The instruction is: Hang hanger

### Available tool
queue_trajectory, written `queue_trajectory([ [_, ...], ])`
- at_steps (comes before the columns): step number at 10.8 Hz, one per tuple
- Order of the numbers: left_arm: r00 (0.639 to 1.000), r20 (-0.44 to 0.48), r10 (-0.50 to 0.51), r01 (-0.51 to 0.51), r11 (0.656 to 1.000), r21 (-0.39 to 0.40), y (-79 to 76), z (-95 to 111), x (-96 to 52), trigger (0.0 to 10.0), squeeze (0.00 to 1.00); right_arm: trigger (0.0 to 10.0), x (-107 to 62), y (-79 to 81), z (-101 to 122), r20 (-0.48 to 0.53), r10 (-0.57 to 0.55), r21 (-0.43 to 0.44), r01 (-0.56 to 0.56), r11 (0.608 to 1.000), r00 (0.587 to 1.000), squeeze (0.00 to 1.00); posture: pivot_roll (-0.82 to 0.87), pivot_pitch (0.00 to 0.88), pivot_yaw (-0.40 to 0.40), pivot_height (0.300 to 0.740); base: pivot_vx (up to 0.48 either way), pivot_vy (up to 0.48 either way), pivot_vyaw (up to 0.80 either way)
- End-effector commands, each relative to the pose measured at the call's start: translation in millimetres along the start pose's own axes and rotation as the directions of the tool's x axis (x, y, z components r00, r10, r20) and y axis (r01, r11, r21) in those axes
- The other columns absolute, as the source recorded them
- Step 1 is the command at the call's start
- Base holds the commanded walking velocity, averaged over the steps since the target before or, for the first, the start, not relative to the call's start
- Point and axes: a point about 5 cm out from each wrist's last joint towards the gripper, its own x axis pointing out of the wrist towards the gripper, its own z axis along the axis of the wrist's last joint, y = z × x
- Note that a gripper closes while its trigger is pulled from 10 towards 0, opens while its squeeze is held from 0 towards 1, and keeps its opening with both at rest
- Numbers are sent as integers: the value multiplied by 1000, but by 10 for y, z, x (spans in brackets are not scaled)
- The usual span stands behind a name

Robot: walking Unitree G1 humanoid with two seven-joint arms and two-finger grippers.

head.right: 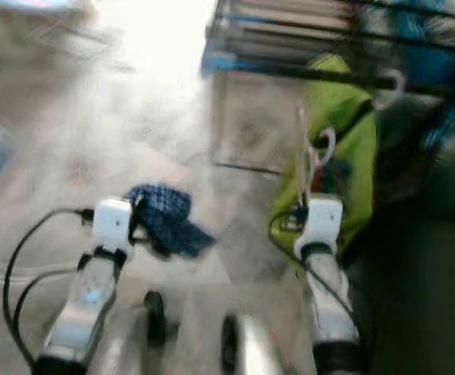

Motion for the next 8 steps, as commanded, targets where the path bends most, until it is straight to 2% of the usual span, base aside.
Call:
queue_trajectory([
  [1,1000,-4,-13,13,1000,2,-33,-11,-12,10000,0,10000,-53,-64,-72,-28,-22,-6,22,1000,999,0,18,216,-41,740,-416,0,0],
  [7,1000,1,-20,20,1000,0,-74,-3,17,10000,0,10000,-21,-84,-44,-21,-18,-13,18,1000,1000,0,12,212,-50,740,-367,0,0],
  [8,1000,8,-10,10,1000,5,-73,5,25,10000,0,10000,-13,-70,-35,-19,-7,-18,7,1000,1000,0,12,209,-51,740,0,0,0],
])
